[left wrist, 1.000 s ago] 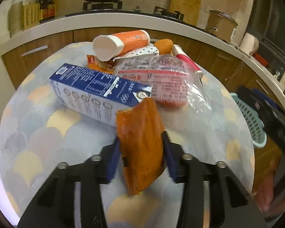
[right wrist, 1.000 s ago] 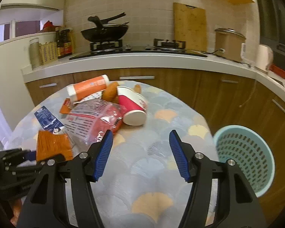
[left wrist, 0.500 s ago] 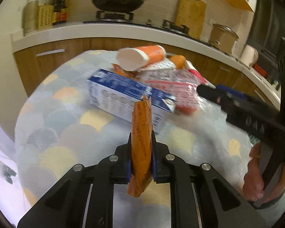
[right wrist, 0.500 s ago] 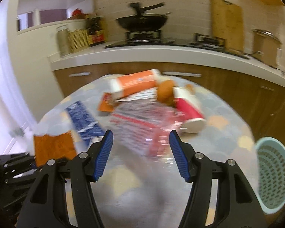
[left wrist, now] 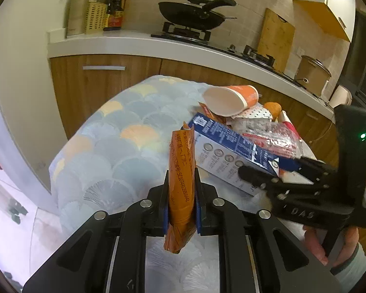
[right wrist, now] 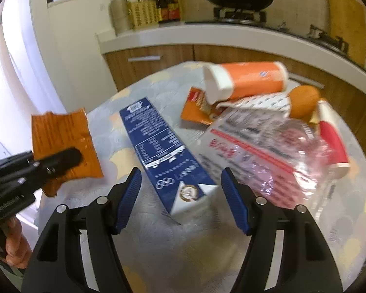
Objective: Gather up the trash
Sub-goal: 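Carry the snack bag and milk carton over the blue basket and release both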
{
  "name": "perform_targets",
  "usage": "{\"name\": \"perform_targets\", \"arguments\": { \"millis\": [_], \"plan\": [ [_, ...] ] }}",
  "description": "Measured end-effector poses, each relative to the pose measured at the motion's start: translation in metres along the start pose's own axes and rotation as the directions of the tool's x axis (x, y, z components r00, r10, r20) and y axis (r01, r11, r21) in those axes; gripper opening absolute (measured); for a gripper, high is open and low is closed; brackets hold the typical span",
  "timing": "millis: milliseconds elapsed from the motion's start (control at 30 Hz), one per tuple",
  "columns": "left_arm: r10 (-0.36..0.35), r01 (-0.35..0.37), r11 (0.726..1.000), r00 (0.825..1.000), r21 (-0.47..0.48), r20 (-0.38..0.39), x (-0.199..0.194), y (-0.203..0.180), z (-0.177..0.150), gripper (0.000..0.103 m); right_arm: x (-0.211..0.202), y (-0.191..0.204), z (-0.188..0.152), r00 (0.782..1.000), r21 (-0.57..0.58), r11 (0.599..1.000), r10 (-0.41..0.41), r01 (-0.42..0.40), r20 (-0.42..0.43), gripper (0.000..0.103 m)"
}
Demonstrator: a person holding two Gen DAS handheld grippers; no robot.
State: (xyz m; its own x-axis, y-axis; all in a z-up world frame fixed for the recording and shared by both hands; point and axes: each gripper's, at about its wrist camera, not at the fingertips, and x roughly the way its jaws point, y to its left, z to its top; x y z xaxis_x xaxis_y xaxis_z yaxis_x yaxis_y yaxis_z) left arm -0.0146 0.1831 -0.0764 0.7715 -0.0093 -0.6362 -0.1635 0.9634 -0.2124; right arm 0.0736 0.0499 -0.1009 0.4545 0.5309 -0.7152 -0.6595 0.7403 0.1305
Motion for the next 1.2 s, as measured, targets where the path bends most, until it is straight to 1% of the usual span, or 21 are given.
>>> {"name": "perform_targets", "arguments": {
  "millis": [67,167,200,333,400,433,467,533,600,667,767,833,867,933,1000,1100,1200],
  "plan": [
    [0.001,-0.001,1.0,1.0,-0.002,0.005,-0.001,0.002,0.002,0.013,0.001,0.004,-0.001,1.0,-0.01,1.0,0.01,-0.01,-0.007,0.063],
    [0.008,-0.008,1.0,1.0,-0.001,0.012,-0.002,0.005,0.003,0.013,-0.003,0.017,-0.006,0.997,-0.021,0.997,0.07,-0.071,-0.019,0.061],
    [0.01,-0.01,1.0,1.0,-0.002,0.014,-0.003,0.006,0.003,0.013,-0.003,0.021,-0.006,0.997,-0.025,0.997,0.069,-0.069,-0.02,0.061],
    [0.018,-0.018,1.0,1.0,-0.012,0.01,-0.002,0.01,0.003,0.013,0.003,0.027,0.0,1.0,-0.023,1.0,0.007,-0.007,-0.014,0.061],
    [0.022,-0.022,1.0,1.0,-0.014,0.011,-0.005,0.009,0.003,0.013,0.006,0.027,0.003,1.0,-0.016,1.0,-0.001,0.001,-0.011,0.047],
    [0.022,-0.022,1.0,1.0,-0.015,0.013,-0.005,0.009,0.004,0.013,0.006,0.026,0.003,1.0,-0.012,1.0,0.007,-0.007,-0.012,0.038],
    [0.021,-0.021,1.0,1.0,-0.014,0.015,-0.006,0.009,0.005,0.013,0.005,0.026,0.003,1.0,-0.012,1.0,0.001,-0.001,-0.007,0.034],
    [0.021,-0.021,1.0,1.0,-0.005,0.021,-0.009,0.004,0.007,0.013,-0.002,0.025,0.002,1.0,-0.016,1.0,-0.006,0.006,0.011,0.034],
    [0.019,-0.019,1.0,0.999,0.004,0.031,-0.013,-0.001,0.009,0.013,-0.017,0.022,0.001,0.999,0.003,1.0,-0.006,0.006,0.05,0.034],
    [0.01,-0.011,1.0,0.999,0.011,0.044,-0.017,-0.007,0.012,0.013,-0.036,0.018,0.002,0.995,0.018,1.0,-0.027,0.025,0.094,0.034],
    [-0.018,0.015,0.999,0.997,0.039,0.073,-0.026,-0.027,0.022,0.013,-0.078,0.002,0.001,0.98,0.06,0.997,-0.067,0.056,0.189,0.034],
    [-0.047,0.042,0.997,0.995,0.061,0.085,-0.027,-0.042,0.029,0.013,-0.102,-0.01,-0.002,0.968,0.09,0.993,-0.096,0.077,0.232,0.034],
    [-0.068,0.061,0.995,0.994,0.074,0.09,-0.028,-0.052,0.032,0.013,-0.114,-0.018,-0.003,0.961,0.104,0.991,-0.112,0.088,0.251,0.034],
    [-0.125,0.114,0.987,0.987,0.111,0.097,-0.029,-0.08,0.037,0.013,-0.142,-0.038,-0.011,0.942,0.145,0.98,-0.173,0.135,0.289,0.034],
    [-0.171,0.157,0.977,0.981,0.143,0.092,-0.026,-0.105,0.039,0.013,-0.165,-0.06,-0.019,0.922,0.19,0.965,-0.235,0.183,0.307,0.034],
    [-0.252,0.235,0.953,0.965,0.193,0.067,-0.017,-0.152,0.043,0.013,-0.193,-0.09,-0.032,0.9,0.252,0.941,-0.301,0.226,0.316,0.034],
    [-0.308,0.29,0.928,0.95,0.234,0.043,-0.009,-0.194,0.042,0.013,-0.223,-0.124,-0.05,0.863,0.313,0.903,-0.391,0.293,0.32,0.034]
  ]
}}
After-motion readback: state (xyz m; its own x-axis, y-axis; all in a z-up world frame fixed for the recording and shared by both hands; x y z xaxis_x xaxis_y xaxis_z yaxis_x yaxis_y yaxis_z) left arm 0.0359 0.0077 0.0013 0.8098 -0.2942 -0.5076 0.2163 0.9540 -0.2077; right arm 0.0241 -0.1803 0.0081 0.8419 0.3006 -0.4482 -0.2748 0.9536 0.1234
